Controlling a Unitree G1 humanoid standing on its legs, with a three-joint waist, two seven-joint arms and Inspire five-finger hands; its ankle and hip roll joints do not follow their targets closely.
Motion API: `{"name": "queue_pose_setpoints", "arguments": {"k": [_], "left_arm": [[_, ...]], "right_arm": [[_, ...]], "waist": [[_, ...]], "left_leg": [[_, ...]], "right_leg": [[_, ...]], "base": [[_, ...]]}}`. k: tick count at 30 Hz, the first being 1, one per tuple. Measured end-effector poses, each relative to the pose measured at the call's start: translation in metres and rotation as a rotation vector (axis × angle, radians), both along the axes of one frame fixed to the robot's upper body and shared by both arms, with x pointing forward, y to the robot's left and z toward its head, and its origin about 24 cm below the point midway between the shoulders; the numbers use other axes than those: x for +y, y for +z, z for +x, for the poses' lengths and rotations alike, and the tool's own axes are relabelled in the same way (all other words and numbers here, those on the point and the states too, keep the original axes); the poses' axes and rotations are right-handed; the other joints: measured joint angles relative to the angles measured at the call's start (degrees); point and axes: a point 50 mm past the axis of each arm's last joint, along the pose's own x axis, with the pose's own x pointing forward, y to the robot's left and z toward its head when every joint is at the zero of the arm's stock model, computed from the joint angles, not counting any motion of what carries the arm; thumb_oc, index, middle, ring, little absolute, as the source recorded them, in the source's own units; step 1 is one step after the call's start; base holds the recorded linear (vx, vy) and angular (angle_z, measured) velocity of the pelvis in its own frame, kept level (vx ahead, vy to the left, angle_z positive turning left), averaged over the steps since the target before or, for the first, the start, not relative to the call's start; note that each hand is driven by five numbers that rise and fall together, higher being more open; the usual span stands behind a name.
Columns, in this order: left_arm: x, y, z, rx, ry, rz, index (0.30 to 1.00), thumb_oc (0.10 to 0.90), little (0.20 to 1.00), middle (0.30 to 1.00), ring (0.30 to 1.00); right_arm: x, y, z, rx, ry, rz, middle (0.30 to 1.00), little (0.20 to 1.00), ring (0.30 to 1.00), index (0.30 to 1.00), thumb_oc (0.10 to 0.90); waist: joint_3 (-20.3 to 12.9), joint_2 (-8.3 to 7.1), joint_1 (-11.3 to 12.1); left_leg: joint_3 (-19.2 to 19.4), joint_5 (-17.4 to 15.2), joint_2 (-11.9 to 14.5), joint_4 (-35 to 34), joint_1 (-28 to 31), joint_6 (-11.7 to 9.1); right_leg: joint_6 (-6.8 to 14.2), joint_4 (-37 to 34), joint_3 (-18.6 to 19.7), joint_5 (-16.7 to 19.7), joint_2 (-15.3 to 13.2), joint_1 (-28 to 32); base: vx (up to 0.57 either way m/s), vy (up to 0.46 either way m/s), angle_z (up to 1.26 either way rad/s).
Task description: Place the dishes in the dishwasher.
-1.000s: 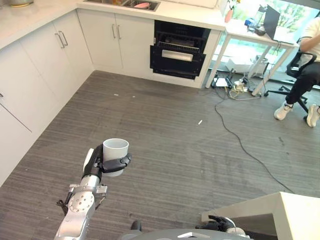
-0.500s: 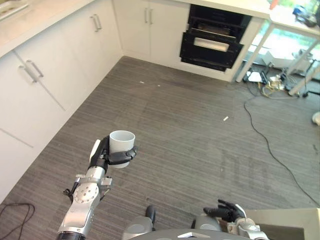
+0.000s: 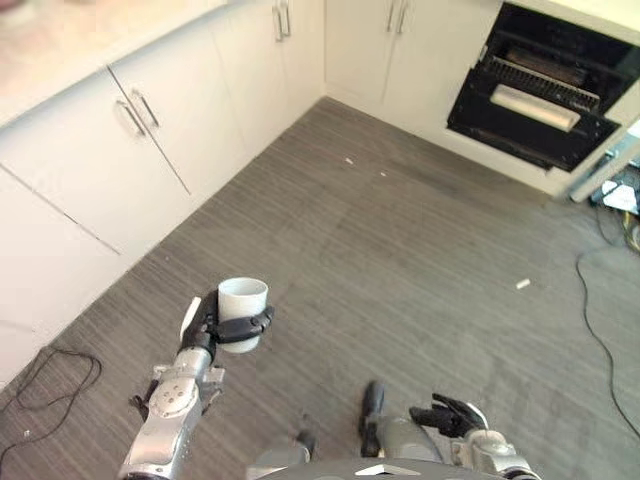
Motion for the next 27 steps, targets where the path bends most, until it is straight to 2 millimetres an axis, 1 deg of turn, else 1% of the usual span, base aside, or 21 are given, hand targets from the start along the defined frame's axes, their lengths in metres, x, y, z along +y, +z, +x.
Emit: {"name": "queue_pose_setpoints", "arguments": {"k": [2, 3, 4, 6, 7, 8, 9, 10, 11, 14, 15, 17, 18, 19, 21, 22, 23, 24, 25, 26, 27], "left_arm": [[0.000, 0.006, 0.004, -0.022, -0.015, 0.009, 0.300, 0.400, 0.300, 0.300, 0.300], [0.001, 0.007, 0.004, -0.027, -0.016, 0.015, 0.300, 0.400, 0.300, 0.300, 0.300], [0.007, 0.012, 0.007, -0.034, -0.025, 0.053, 0.300, 0.400, 0.300, 0.300, 0.300], [0.009, 0.022, 0.012, -0.062, -0.050, 0.087, 0.300, 0.400, 0.300, 0.300, 0.300], [0.006, 0.032, 0.020, -0.104, -0.077, 0.091, 0.300, 0.400, 0.300, 0.300, 0.300], [0.004, 0.036, 0.020, -0.124, -0.082, 0.089, 0.300, 0.400, 0.300, 0.300, 0.300], [0.002, 0.043, 0.022, -0.156, -0.091, 0.088, 0.300, 0.400, 0.300, 0.300, 0.300], [0.000, 0.045, 0.022, -0.166, -0.098, 0.089, 0.300, 0.400, 0.300, 0.300, 0.300], [0.000, 0.041, 0.020, -0.148, -0.090, 0.082, 0.300, 0.400, 0.300, 0.300, 0.300], [0.007, 0.034, 0.013, -0.107, -0.075, 0.111, 0.300, 0.400, 0.300, 0.300, 0.300], [0.007, 0.029, 0.012, -0.093, -0.055, 0.107, 0.300, 0.400, 0.300, 0.300, 0.300], [0.008, 0.022, 0.008, -0.058, -0.047, 0.103, 0.300, 0.400, 0.300, 0.300, 0.300], [0.011, 0.022, 0.008, -0.044, -0.040, 0.120, 0.300, 0.400, 0.300, 0.300, 0.300], [0.016, 0.024, 0.008, -0.042, -0.044, 0.155, 0.300, 0.400, 0.300, 0.300, 0.300], [0.026, 0.026, 0.006, -0.018, -0.045, 0.218, 0.300, 0.400, 0.300, 0.300, 0.300], [0.031, 0.030, 0.007, -0.019, -0.045, 0.255, 0.300, 0.400, 0.300, 0.300, 0.300], [0.036, 0.037, 0.011, -0.043, -0.040, 0.297, 0.300, 0.400, 0.300, 0.300, 0.300], [0.038, 0.046, 0.016, -0.080, -0.031, 0.317, 0.300, 0.400, 0.300, 0.300, 0.300], [0.038, 0.046, 0.016, -0.080, -0.031, 0.317, 0.300, 0.400, 0.300, 0.300, 0.300], [0.039, 0.053, 0.021, -0.115, -0.015, 0.341, 0.300, 0.400, 0.300, 0.300, 0.300], [0.038, 0.058, 0.025, -0.140, -0.023, 0.347, 0.300, 0.400, 0.300, 0.300, 0.300]], "right_arm": [[-0.004, -0.002, -0.008, 0.032, -0.017, -0.008, 0.900, 0.900, 0.900, 0.900, 0.800], [-0.007, -0.003, -0.014, 0.045, -0.018, -0.016, 0.900, 0.900, 0.900, 0.900, 0.800], [-0.011, -0.003, -0.020, 0.063, -0.027, -0.024, 0.900, 0.900, 0.900, 0.900, 0.800], [-0.012, -0.005, -0.026, 0.085, -0.043, -0.029, 0.900, 0.900, 0.900, 0.900, 0.800], [-0.017, -0.005, -0.028, 0.083, -0.097, -0.033, 0.900, 0.900, 0.900, 0.900, 0.800], [-0.017, -0.004, -0.026, 0.082, -0.097, -0.036, 0.900, 0.900, 0.900, 0.900, 0.800], [-0.022, -0.002, -0.024, 0.088, -0.096, -0.055, 0.900, 0.900, 0.900, 0.900, 0.800], [-0.026, 0.000, -0.020, 0.076, -0.093, -0.069, 0.900, 0.900, 0.900, 0.900, 0.800], [-0.027, 0.002, -0.014, 0.059, -0.079, -0.073, 0.900, 0.900, 0.900, 0.900, 0.800], [-0.018, 0.003, -0.004, 0.004, -0.096, -0.037, 0.900, 0.900, 0.900, 0.900, 0.800], [-0.016, 0.004, 0.004, -0.018, -0.107, -0.028, 0.900, 0.900, 0.900, 0.900, 0.800], [-0.013, 0.004, 0.005, -0.020, -0.117, -0.012, 0.900, 0.900, 0.900, 0.900, 0.800], [-0.001, -0.001, 0.001, -0.005, -0.132, 0.027, 0.900, 0.900, 0.900, 0.900, 0.800], [0.009, -0.004, -0.002, 0.003, -0.132, 0.051, 0.900, 0.900, 0.900, 0.900, 0.800], [0.020, -0.007, -0.005, 0.009, -0.130, 0.084, 0.900, 0.900, 0.900, 0.900, 0.800], [0.025, -0.008, -0.006, 0.004, -0.130, 0.097, 0.900, 0.900, 0.900, 0.900, 0.800], [0.026, -0.007, -0.004, -0.008, -0.127, 0.098, 0.900, 0.900, 0.900, 0.900, 0.800], [0.027, -0.004, 0.005, -0.041, -0.116, 0.100, 0.900, 0.900, 0.900, 0.900, 0.800], [0.027, -0.004, 0.005, -0.041, -0.116, 0.100, 0.900, 0.900, 0.900, 0.900, 0.800], [0.028, 0.000, 0.011, -0.076, -0.107, 0.098, 0.900, 0.900, 0.900, 0.900, 0.800], [0.028, 0.001, 0.012, -0.087, -0.101, 0.097, 0.900, 0.900, 0.900, 0.900, 0.800]], "waist": [[-1.1, -1.36, -0.6], [-1.5, -1.52, 0.0], [-1.9, -2.97, -0.2], [-2.1, -4.51, -0.1], [-1.4, -5.54, 0.5], [-0.8, -6.03, 1.0], [-0.4, -7.19, 2.0], [0.6, -6.23, 3.2], [1.4, -4.64, 4.1], [0.1, -3.95, 4.9], [0.3, -3.47, 5.1], [0.5, -2.51, 5.7], [0.8, -3.97, 5.3], [0.8, -4.95, 6.0], [0.1, -5.59, 7.1], [-0.1, -5.98, 6.9], [-0.1, -5.04, 5.3], [0.8, -3.81, 3.5], [0.8, -3.81, 3.5], [0.9, -2.90, 2.5], [0.9, -2.22, 1.9]], "left_leg": [[6.7, 1.3, -0.2, 18.8, -8.5, -5.3], [8.5, 5.0, 0.6, 24.6, -11.2, -7.8], [13.0, 14.5, 2.3, 36.1, -16.6, -8.7], [18.0, 14.7, 4.8, 47.3, -23.9, -8.4], [23.9, 12.7, 8.6, 51.1, -28.5, -4.6], [24.9, 10.4, 8.1, 48.3, -30.7, -4.3], [24.3, 7.5, 4.9, 34.0, -30.7, -2.9], [23.2, 8.1, 3.8, 22.1, -30.4, -2.0], [21.0, 10.6, 3.2, 10.5, -28.1, -0.3], [19.5, 15.2, 4.5, -12.4, -26.9, -3.4], [16.3, 15.9, 5.4, -19.5, -27.3, -4.6], [18.5, 17.9, 6.3, -18.1, -26.3, -4.7], [19.9, 23.6, 5.6, -14.3, -26.0, -3.0], [20.6, 24.6, 5.5, -11.8, -25.1, -2.3], [22.3, 25.1, 5.0, -10.8, -21.8, -1.1], [24.5, 24.3, 4.2, -10.8, -19.7, 1.1], [25.9, 22.8, 3.6, -11.6, -17.1, 3.2], [25.9, 22.1, 3.0, -13.0, -15.0, 4.2], [25.9, 22.1, 3.0, -13.0, -15.0, 4.2], [26.4, 23.0, 2.0, -16.3, -11.9, 3.5], [26.6, 22.3, 1.3, -17.2, -10.6, 3.7]], "right_leg": [[-0.1, -0.7, 0.4, -0.9, 0.2, 2.6], [-1.0, 1.7, 0.0, -1.8, 0.4, 2.8], [-3.7, 4.9, -1.1, -3.5, -0.4, 3.3], [-5.3, 2.5, -0.7, -4.8, -0.3, 6.6], [-5.7, -0.7, -0.8, -5.1, 0.1, 9.4], [-5.0, -2.2, 0.7, -5.4, 0.3, 10.6], [-1.8, -5.0, 5.0, -5.7, -0.7, 12.5], [0.9, -6.5, 7.2, -6.7, 0.0, 14.6], [1.3, -6.4, 8.0, -7.1, 1.2, 16.3], [3.3, -10.9, 9.6, -9.0, 1.7, 20.4], [4.0, -10.9, 11.9, -12.0, 0.8, 21.3], [6.7, -10.8, 13.5, -12.8, -0.6, 23.5], [7.4, -7.8, 13.3, -11.6, -2.8, 24.0], [5.7, -4.5, 13.6, -9.5, -4.4, 23.2], [6.2, 4.0, 14.5, -8.3, -6.8, 20.2], [8.2, 9.4, 14.6, -4.7, -8.1, 18.3], [10.4, 21.6, 14.4, 1.8, -10.1, 12.1], [10.6, 31.4, 14.7, 4.0, -11.5, 6.2], [10.6, 31.4, 14.7, 4.0, -11.5, 6.2], [9.6, 41.3, 12.7, -0.8, -12.7, -2.3], [9.2, 43.0, 11.2, -2.4, -12.9, -5.5]], "base": [[0.39, -0.263, 0.48], [0.46, -0.333, 0.29], [0.37, -0.250, 0.27], [0.42, -0.047, 0.43], [0.47, 0.073, 0.42], [0.50, 0.165, 0.21], [0.35, 0.155, -0.16], [0.53, 0.222, -0.49], [0.54, 0.223, -0.59], [0.55, 0.258, -0.66], [0.45, 0.232, -0.82], [0.43, 0.327, -0.74], [0.42, 0.372, -0.70], [0.38, 0.355, -0.78], [0.25, 0.265, -1.07], [0.37, 0.474, -0.98], [0.27, 0.372, -0.53], [0.17, 0.259, -0.19], [0.10, 0.105, -0.12], [0.40, 0.284, -0.14], [0.50, 0.302, -0.17]]}}
